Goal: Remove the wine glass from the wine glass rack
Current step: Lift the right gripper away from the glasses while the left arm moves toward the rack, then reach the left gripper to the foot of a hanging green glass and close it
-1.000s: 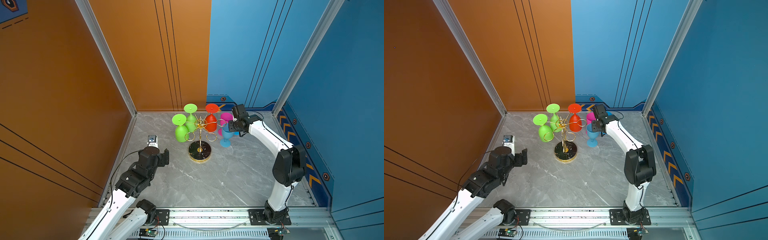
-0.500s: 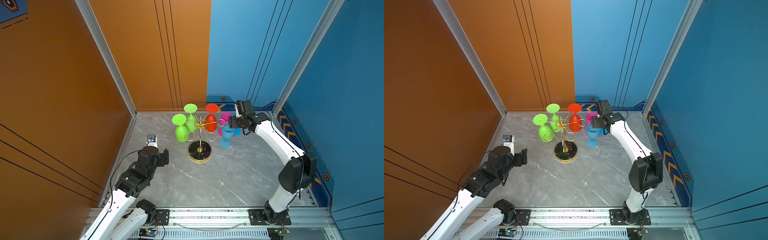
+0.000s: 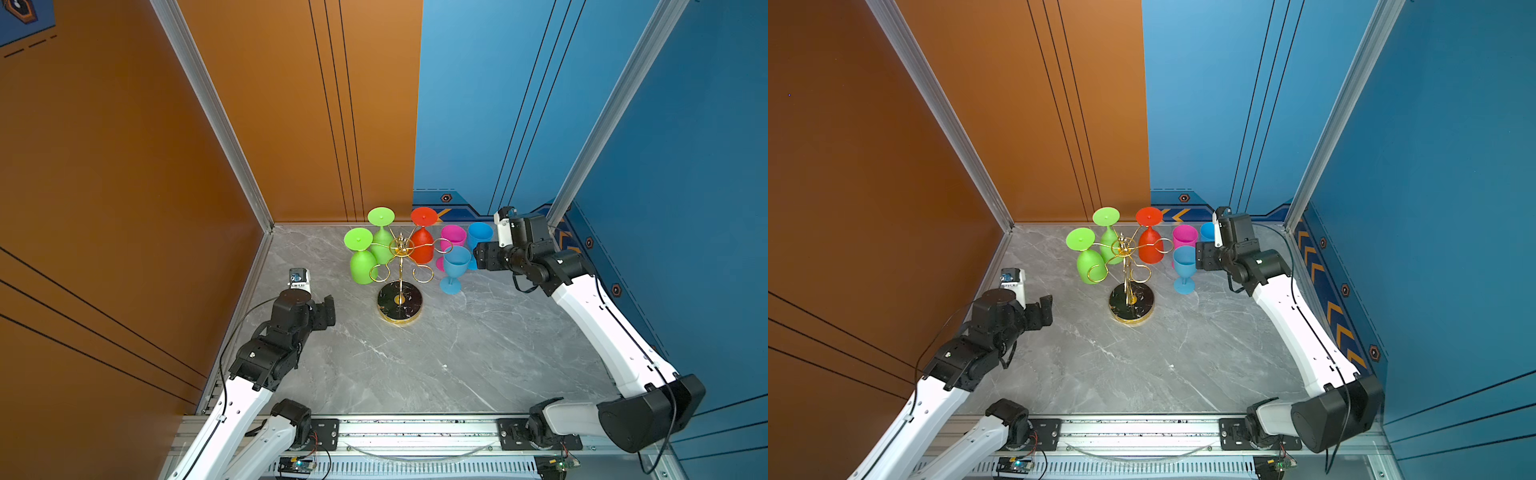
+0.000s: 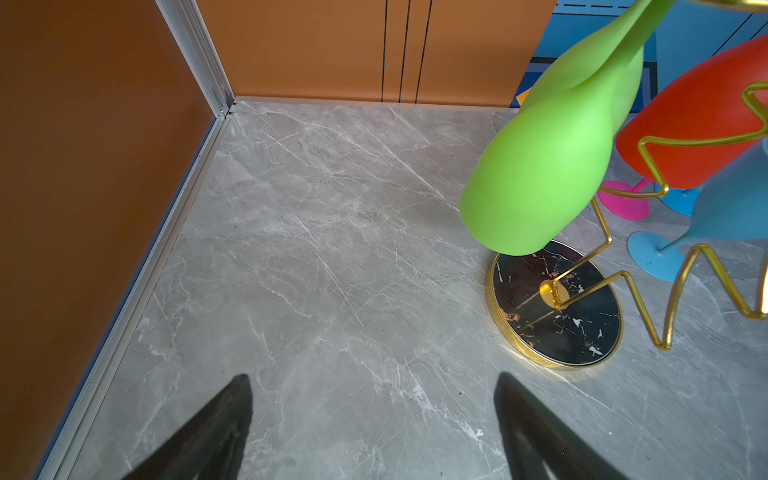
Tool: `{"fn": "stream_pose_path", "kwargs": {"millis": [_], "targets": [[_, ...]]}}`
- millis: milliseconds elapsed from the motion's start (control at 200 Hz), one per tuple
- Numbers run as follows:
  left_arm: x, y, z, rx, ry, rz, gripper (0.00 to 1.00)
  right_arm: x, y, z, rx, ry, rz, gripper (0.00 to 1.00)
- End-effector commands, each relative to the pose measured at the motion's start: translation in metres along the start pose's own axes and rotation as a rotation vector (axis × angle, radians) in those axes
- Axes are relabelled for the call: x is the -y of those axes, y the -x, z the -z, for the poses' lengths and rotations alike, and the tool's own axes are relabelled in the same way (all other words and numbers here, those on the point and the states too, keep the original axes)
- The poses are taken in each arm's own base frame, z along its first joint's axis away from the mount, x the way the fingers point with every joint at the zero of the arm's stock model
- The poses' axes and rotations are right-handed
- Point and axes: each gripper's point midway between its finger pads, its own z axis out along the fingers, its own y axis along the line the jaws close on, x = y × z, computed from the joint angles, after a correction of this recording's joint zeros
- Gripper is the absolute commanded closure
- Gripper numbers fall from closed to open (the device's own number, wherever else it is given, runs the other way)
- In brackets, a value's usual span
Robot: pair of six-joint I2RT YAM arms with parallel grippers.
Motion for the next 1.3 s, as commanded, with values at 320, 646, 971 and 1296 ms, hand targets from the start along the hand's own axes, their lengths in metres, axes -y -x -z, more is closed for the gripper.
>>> {"fn": "stream_pose_path", "kwargs": {"millis": [320, 646, 971, 1296], "targets": [[0.006, 0.013, -0.008, -0.010, -0.133, 0.121, 0.09, -0.006, -0.078, 0.026, -0.065, 0.116, -0.030, 0.14], [0.015, 0.059, -0.001, 0.013, -0.231, 0.235, 0.11, -0.002, -0.110, 0.028, -0.078, 0.124, -0.034, 0.14], [0.043, 0.099, -0.011, -0.028, -0.370, 0.311, 0.21, -0.004, -0.121, 0.029, -0.076, 0.149, -0.051, 0.14], [0.066, 0.131, -0.021, -0.026, -0.494, 0.392, 0.28, -0.010, -0.129, 0.033, -0.083, 0.198, -0.058, 0.14]]}}
